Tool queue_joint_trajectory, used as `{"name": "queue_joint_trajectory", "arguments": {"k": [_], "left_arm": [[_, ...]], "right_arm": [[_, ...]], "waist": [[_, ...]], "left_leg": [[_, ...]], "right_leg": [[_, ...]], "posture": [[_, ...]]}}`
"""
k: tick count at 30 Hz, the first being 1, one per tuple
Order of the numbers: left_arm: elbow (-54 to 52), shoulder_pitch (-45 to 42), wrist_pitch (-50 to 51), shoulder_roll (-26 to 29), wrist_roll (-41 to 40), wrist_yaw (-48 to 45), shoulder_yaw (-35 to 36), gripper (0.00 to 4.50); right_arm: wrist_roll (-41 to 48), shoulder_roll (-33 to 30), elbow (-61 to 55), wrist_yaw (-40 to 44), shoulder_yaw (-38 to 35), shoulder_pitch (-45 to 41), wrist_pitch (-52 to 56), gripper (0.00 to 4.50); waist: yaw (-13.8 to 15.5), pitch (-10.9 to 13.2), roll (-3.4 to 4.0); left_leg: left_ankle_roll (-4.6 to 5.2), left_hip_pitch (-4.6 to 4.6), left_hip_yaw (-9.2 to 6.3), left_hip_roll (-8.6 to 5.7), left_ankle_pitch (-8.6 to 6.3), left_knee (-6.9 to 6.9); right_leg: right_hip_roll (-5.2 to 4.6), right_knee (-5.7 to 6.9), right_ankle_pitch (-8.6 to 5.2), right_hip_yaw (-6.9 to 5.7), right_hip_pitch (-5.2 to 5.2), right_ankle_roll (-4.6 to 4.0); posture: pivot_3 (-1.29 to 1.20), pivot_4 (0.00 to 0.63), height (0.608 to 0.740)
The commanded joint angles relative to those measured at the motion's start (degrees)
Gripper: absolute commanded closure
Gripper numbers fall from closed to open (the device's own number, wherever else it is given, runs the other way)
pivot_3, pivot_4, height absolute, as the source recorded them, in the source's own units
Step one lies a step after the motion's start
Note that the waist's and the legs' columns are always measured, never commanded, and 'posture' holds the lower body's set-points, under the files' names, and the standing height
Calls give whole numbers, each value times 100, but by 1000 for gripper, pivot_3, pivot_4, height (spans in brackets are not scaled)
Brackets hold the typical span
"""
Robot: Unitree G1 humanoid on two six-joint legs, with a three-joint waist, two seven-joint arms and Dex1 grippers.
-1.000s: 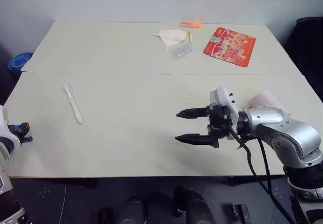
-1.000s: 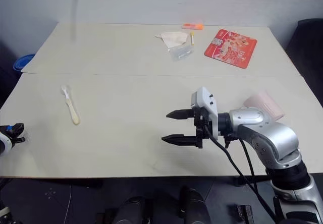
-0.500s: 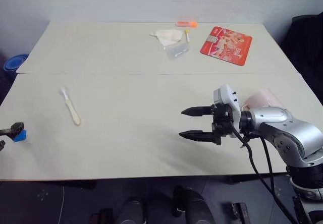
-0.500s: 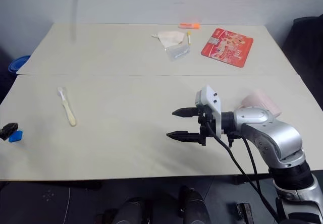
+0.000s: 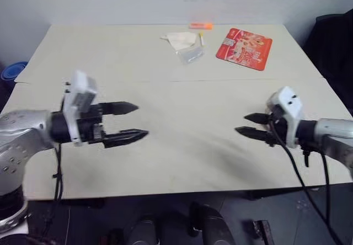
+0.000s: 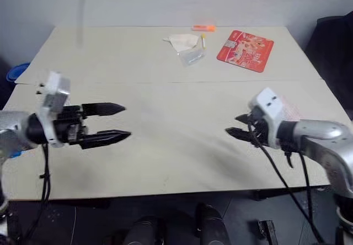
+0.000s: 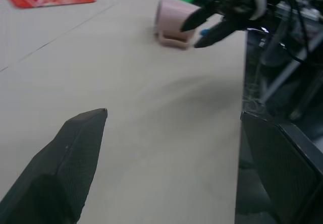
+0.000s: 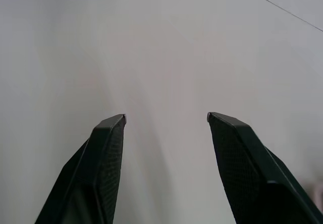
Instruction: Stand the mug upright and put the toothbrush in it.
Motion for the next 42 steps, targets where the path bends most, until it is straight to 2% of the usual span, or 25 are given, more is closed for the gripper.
{"name": "queue_joint_trajectory", "arguments": {"k": [1, 5, 8, 17, 33, 37, 42], "left_arm": [[266, -248, -672, -35, 402, -332, -768, 0], [695, -610, -1183, -274, 697, -516, -1349, 0], [894, -642, -1494, -480, 899, -548, -1631, 0], [863, -510, -1586, -689, 938, -299, -1539, 0], [701, -454, -1522, -691, 873, -21, -1487, 0], [729, -511, -1521, -701, 895, 7, -1514, 0], [778, -573, -1534, -696, 914, 28, -1515, 0]], "right_arm": [[-368, -232, -98, -506, -324, 185, 390, 1628], [-818, -149, 59, -977, -139, 251, 420, 1628], [-1337, -59, 612, -1111, 626, -107, -113, 1628], [-2352, 159, 2353, -862, 1859, -1083, -1105, 1628], [-2995, 895, 4285, -311, 2076, -1914, -1878, 1628], [-2935, 1131, 4595, -252, 1879, -2137, -1929, 2448], [-2945, 1211, 4657, -172, 1793, -2162, -1876, 4137]], "waist": [[-7, 0, 1], [-1, 0, 1], [-16, 0, 1], [-10, 1, 2], [-34, 1, 2], [-40, 1, 2], [-36, 1, 2]], "left_leg": [[0, 0, 4, 2, 0, 0], [2, -4, 7, -2, 1, 0], [4, -5, 7, -1, 1, 0], [13, -13, 7, 1, 7, 4], [13, -14, 5, 10, 8, 15], [13, -13, 7, 12, 8, 18], [12, -14, 6, 12, 8, 19]], "right_leg": [[3, 0, 0, 5, -1, -1], [14, -2, -1, 6, -4, -1], [16, -6, 0, 8, -4, 0], [19, -7, 3, 9, -4, 7], [19, 14, 6, 7, -3, 11], [19, 19, 6, 9, -3, 11], [18, 19, 5, 8, -3, 10]], "posture": [[0, 150, 740], [0, 150, 740], [0, 150, 740], [0, 150, 740], [0, 150, 740], [0, 150, 740], [0, 150, 740]]}}
